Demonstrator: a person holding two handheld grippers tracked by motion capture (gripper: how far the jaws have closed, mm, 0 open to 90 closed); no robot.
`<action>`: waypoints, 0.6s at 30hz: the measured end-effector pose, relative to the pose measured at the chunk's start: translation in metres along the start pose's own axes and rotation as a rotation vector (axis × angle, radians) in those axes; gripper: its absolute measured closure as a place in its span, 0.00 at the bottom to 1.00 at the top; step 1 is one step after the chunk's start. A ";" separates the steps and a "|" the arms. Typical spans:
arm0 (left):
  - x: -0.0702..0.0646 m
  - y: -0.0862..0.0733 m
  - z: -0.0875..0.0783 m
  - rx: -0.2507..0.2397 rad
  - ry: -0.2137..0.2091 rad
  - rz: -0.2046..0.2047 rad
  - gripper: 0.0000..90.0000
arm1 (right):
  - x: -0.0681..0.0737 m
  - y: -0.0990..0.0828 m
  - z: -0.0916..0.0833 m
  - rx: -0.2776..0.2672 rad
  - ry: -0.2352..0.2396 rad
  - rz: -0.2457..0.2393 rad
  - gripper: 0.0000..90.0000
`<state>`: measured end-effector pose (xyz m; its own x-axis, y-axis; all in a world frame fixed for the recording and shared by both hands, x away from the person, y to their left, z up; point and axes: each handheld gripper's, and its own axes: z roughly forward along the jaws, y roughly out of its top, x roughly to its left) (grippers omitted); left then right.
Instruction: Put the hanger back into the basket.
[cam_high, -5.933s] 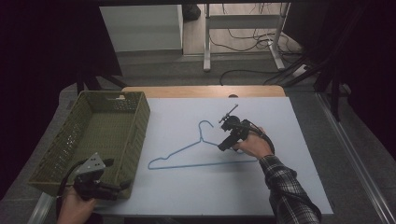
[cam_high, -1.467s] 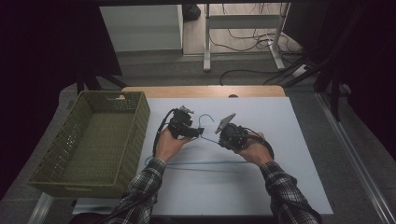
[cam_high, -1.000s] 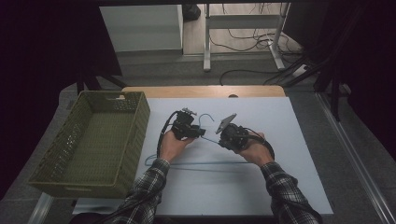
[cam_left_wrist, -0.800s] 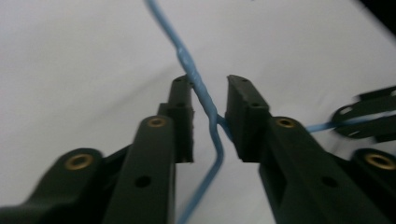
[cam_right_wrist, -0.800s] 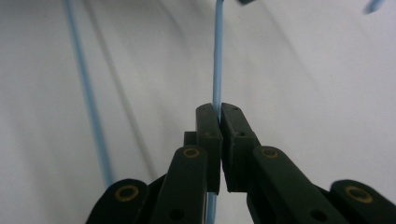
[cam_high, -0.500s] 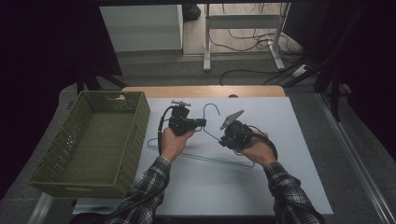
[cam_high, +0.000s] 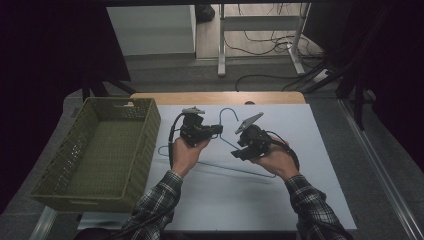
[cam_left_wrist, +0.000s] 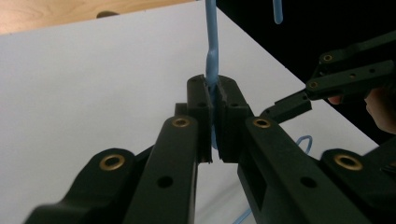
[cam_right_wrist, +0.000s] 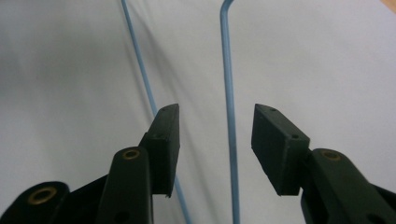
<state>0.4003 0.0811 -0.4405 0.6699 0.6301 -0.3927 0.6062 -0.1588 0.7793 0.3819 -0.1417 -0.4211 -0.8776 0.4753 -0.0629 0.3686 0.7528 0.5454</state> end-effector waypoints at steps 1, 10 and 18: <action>-0.004 -0.001 -0.003 -0.008 0.002 0.008 0.96 | 0.001 0.001 -0.001 0.003 -0.007 -0.001 0.57; -0.017 -0.011 -0.018 -0.046 -0.001 0.028 0.96 | 0.012 0.009 -0.002 0.029 -0.030 -0.045 0.72; -0.024 -0.016 -0.022 -0.044 -0.009 0.044 0.96 | 0.019 0.016 0.002 0.068 0.022 -0.086 0.97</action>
<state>0.3650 0.0849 -0.4328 0.6998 0.6160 -0.3616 0.5563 -0.1524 0.8169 0.3718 -0.1201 -0.4152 -0.9130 0.3984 -0.0880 0.3112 0.8195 0.4812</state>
